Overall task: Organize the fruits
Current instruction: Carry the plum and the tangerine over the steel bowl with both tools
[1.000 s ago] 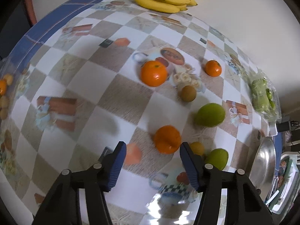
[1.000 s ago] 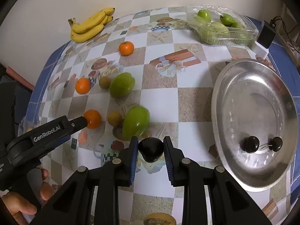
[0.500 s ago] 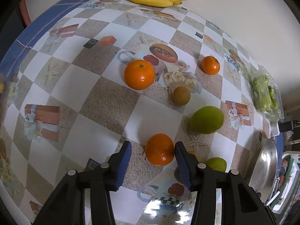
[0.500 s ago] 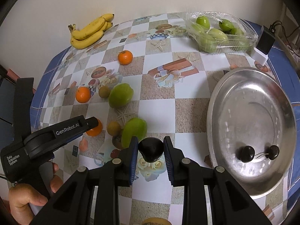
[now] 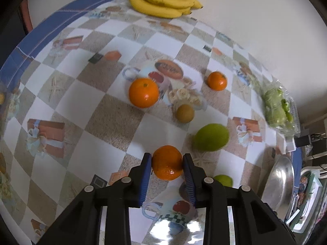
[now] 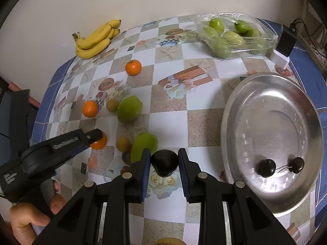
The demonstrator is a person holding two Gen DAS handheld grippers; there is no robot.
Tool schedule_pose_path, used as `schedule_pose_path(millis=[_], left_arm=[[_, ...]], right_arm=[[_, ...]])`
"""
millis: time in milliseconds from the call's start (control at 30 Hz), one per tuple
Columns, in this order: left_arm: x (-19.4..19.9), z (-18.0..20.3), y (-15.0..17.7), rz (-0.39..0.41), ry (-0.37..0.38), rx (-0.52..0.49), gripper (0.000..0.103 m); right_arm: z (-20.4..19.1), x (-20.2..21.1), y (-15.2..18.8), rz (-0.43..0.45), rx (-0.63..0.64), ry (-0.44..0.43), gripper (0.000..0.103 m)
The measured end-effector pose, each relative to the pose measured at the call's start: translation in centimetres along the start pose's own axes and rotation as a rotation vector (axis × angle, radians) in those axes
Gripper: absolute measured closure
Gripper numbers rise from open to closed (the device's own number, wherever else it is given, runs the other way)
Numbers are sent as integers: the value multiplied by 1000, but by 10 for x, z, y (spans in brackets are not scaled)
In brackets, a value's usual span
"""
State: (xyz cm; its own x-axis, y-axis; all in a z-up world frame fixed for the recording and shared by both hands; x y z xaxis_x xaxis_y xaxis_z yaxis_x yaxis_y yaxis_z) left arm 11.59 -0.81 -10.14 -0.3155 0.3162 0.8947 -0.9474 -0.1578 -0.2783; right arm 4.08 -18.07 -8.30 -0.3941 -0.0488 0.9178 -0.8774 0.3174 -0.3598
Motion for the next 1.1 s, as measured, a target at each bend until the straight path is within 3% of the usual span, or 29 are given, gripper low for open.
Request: schedule_pose_path(millis=[700,1100], left_arm=[[12,83,13,25,52,-210,70],[8,158,43,20,99,-393,70]], right_arm=[[88,9,-12,39,-219,136,75],[143,17,-8,59,-368,195,75]])
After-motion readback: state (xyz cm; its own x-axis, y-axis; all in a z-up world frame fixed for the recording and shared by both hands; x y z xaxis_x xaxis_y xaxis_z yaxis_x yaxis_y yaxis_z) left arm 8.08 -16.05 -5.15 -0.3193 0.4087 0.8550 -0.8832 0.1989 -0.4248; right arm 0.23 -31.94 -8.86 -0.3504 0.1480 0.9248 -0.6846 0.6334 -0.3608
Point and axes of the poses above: each gripper's, at about its wrist camera, not at the fingertips, and x roughly against the way its jaws point, z to its right, y to its underside, the point moved 7 cm from there along -x, roughly the way its jaws point, and after that the axes turned 6 degrees about y, right-handed, at the moved point
